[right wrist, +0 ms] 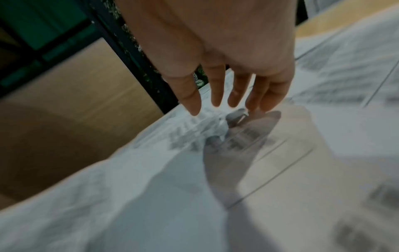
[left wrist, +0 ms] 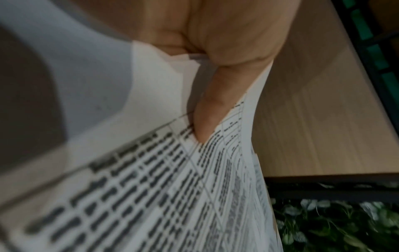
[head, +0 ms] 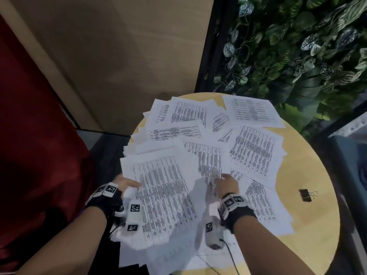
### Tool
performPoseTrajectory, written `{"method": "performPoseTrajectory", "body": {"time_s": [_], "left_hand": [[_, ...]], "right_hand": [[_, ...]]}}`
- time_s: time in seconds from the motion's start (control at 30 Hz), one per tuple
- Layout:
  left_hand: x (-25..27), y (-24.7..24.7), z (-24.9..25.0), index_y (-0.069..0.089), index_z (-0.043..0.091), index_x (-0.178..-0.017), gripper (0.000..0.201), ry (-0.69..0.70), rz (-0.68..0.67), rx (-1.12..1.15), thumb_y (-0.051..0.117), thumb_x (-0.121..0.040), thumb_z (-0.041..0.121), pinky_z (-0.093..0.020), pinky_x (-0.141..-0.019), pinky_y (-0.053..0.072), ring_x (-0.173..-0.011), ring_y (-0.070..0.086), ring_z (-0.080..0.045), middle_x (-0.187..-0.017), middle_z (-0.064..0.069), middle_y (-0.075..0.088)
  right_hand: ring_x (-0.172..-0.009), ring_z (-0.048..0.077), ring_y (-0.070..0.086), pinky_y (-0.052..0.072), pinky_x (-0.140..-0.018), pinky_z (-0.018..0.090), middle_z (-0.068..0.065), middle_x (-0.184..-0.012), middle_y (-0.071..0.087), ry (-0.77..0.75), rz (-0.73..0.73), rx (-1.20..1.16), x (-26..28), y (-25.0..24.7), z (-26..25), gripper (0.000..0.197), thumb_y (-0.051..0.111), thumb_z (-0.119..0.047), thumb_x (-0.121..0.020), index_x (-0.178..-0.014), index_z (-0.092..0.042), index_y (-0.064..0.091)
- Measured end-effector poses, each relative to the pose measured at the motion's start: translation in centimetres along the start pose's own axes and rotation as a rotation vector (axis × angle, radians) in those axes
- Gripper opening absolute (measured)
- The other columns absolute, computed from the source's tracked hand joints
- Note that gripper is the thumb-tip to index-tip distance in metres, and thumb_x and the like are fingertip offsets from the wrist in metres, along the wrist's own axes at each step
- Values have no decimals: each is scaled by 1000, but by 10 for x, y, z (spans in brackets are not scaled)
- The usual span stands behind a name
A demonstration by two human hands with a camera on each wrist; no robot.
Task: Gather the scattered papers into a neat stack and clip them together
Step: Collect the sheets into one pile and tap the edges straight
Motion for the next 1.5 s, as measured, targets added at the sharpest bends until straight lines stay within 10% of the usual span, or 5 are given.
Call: {"method": "performPoseTrajectory", "body": {"time_s": [0.27,0.6,0.97,1.17,1.5], "left_hand": [[6,-10,12,48,-5,-129,55,-49,183,-332,68,-77,-6,-37,-99,42,-120,53,-34,-131,-19,54],[21,5,21,31,-8,-139,67,-97,210,-325,64,-81,-7,-36,-107,32,-133,37,-34,-146,-19,37],[-72,21,25,49,3,-130,81,-4,74,-155,83,-57,4,-46,-103,43,-118,55,-34,-132,-15,56],[2,68,98,42,-4,-135,60,-32,73,-342,67,-81,5,-39,-107,37,-129,45,-34,-141,-18,45],[-15,76,110,28,2,-144,72,30,162,-456,61,-81,-8,-44,-106,40,-131,42,-35,-146,-19,38]], "right_hand": [[-115,36,49,48,-93,44,16,-132,34,56,40,302,0,6,4,92,77,-42,-70,-138,-10,24],[-84,25,63,54,-75,30,13,-95,68,-108,-162,86,12,18,-8,17,65,-21,-84,-78,-6,59],[-86,31,57,48,-77,36,17,-90,57,7,215,-114,-42,-106,5,32,62,-15,-85,-109,5,58],[-67,23,52,32,-44,23,9,-73,54,-7,92,68,-83,-122,8,23,56,-11,-89,-107,3,52],[-87,27,59,50,-84,39,3,-85,62,-21,57,189,-77,-85,24,9,55,-28,-83,-86,-19,52]]}}
Point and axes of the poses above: each hand's wrist, its own x-axis away from the middle knuckle, its own y-axis out of the palm, z = x × y, the point moved 4 cm from there along -x, towards the middle knuckle
